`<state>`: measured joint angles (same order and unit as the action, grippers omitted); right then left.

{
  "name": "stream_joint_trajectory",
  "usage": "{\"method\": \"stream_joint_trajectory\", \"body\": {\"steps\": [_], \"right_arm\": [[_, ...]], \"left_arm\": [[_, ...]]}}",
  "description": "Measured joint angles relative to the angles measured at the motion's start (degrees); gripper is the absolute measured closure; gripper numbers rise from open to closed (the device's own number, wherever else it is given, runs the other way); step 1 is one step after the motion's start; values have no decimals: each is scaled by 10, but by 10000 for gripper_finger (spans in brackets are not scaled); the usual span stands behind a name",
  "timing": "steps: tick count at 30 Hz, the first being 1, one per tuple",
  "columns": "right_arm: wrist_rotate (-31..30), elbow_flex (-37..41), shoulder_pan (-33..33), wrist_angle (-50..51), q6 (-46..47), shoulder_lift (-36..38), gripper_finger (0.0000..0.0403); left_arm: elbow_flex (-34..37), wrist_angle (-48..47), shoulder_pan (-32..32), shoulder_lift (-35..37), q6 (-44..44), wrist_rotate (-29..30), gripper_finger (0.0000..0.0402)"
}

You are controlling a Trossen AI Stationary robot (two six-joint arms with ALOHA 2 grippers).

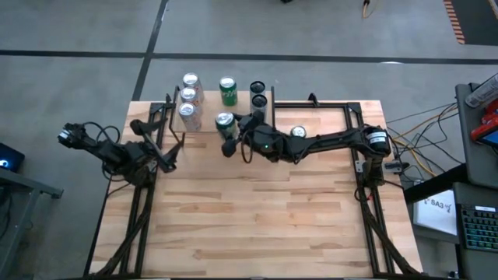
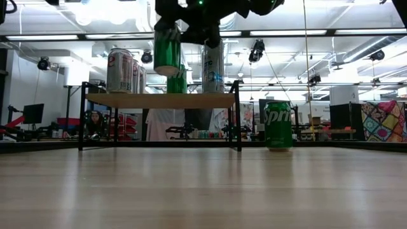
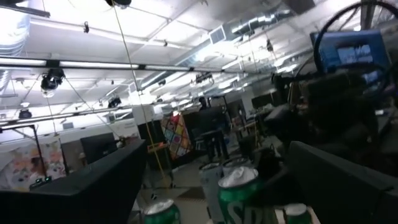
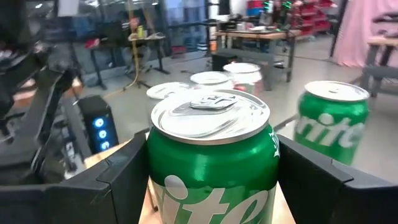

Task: Place canned beverage on shelf
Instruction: Put the bottom green soda can aligned with the other soda cans on the shelf

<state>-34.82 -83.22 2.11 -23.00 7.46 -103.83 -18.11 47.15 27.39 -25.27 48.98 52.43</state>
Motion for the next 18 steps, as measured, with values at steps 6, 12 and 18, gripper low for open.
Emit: {"method": "stream_joint_trajectory", "body": {"steps": [6, 12, 18], "right_arm": [[-21, 0, -1, 5, 35, -4, 123], [-29, 0, 0, -7, 50, -29, 123], [-40, -11, -1, -30, 45, -55, 123]], "left_arm": [[0, -12, 0, 0, 0, 11, 27], [0, -20, 0, 1, 0, 12, 27], [0, -22, 0, 1, 0, 12, 27]]}}
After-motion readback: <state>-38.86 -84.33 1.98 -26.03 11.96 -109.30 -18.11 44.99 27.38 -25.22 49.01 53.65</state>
